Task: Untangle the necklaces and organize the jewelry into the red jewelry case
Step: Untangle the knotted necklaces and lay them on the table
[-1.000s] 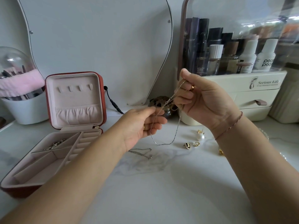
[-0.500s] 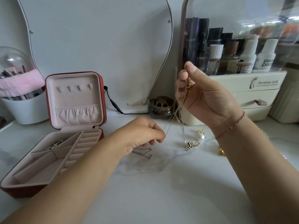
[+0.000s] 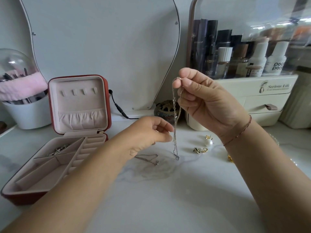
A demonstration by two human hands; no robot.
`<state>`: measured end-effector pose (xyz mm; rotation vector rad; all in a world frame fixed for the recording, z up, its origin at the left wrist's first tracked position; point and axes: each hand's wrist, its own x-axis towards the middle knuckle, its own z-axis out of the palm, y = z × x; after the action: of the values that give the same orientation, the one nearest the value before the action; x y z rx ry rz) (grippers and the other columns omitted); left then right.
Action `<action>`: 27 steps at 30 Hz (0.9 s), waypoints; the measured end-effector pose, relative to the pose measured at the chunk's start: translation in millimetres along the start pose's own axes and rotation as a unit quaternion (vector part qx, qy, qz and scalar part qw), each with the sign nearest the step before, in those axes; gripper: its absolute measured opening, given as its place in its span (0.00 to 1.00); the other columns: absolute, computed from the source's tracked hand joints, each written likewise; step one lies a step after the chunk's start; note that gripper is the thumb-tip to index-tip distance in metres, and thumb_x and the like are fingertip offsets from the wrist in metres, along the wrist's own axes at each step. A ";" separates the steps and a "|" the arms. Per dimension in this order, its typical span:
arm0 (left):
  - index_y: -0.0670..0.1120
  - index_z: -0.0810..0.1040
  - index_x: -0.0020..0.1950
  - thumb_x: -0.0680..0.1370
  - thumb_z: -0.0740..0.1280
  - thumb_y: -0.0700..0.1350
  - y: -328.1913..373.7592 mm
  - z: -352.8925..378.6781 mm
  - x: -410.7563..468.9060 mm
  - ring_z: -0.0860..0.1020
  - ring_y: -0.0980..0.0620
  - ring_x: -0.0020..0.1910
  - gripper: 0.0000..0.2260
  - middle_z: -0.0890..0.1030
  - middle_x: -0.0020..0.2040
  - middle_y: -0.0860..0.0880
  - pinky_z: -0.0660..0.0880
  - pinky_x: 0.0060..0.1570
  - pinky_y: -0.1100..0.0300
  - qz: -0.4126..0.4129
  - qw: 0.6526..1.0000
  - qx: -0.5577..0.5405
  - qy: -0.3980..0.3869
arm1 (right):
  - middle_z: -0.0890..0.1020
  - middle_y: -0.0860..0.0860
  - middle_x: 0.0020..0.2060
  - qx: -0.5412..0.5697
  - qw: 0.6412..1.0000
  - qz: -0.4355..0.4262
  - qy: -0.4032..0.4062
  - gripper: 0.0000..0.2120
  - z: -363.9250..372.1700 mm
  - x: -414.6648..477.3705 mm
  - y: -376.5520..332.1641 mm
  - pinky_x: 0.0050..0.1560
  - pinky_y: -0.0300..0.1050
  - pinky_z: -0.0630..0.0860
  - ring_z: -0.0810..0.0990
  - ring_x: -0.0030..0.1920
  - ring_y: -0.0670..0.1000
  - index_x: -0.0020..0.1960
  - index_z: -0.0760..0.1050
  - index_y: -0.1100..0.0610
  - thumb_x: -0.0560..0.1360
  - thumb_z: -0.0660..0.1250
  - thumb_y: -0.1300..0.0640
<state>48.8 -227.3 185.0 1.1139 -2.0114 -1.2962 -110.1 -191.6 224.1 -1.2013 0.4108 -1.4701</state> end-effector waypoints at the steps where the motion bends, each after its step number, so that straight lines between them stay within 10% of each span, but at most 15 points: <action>1: 0.49 0.80 0.44 0.74 0.69 0.34 1.0 1.1 0.5 0.75 0.62 0.35 0.09 0.80 0.39 0.53 0.69 0.35 0.71 0.011 1.000 -0.023 0.006 | 0.80 0.52 0.36 -0.001 1.000 0.002 -0.002 0.07 -0.1 0.1 0.2 0.30 0.31 0.62 0.64 0.29 0.43 0.49 0.72 0.58 0.73 0.60 0.65; 8: 0.47 0.84 0.43 0.75 0.64 0.42 15.5 1.1 -2.8 0.80 0.52 0.44 0.08 0.85 0.43 0.47 0.74 0.48 0.59 0.120 0.962 -0.246 0.020 | 0.80 0.52 0.36 0.004 1.000 0.006 0.006 0.07 -2.3 0.5 -0.3 0.30 0.32 0.61 0.65 0.28 0.43 0.49 0.72 0.58 0.73 0.60 0.65; 17: 0.48 0.83 0.42 0.68 0.75 0.45 12.7 1.9 -2.8 0.77 0.56 0.38 0.05 0.81 0.36 0.53 0.74 0.46 0.65 0.156 0.966 -0.202 0.045 | 0.79 0.52 0.34 -0.030 0.999 0.017 0.021 0.05 -5.2 0.6 1.0 0.29 0.32 0.61 0.65 0.28 0.43 0.48 0.73 0.58 0.74 0.60 0.63; 27: 0.44 0.78 0.43 0.76 0.67 0.40 12.1 0.2 -2.1 0.69 0.55 0.29 0.03 0.72 0.27 0.52 0.69 0.36 0.66 0.149 0.968 -0.175 0.101 | 0.74 0.51 0.29 -0.131 0.989 0.044 0.049 0.04 -6.9 -1.7 1.1 0.27 0.36 0.53 0.62 0.26 0.43 0.47 0.72 0.58 0.77 0.59 0.63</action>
<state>45.3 -222.8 195.9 0.7153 -1.6441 -1.2589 -115.5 -192.9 219.6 -1.3016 0.7343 -1.4342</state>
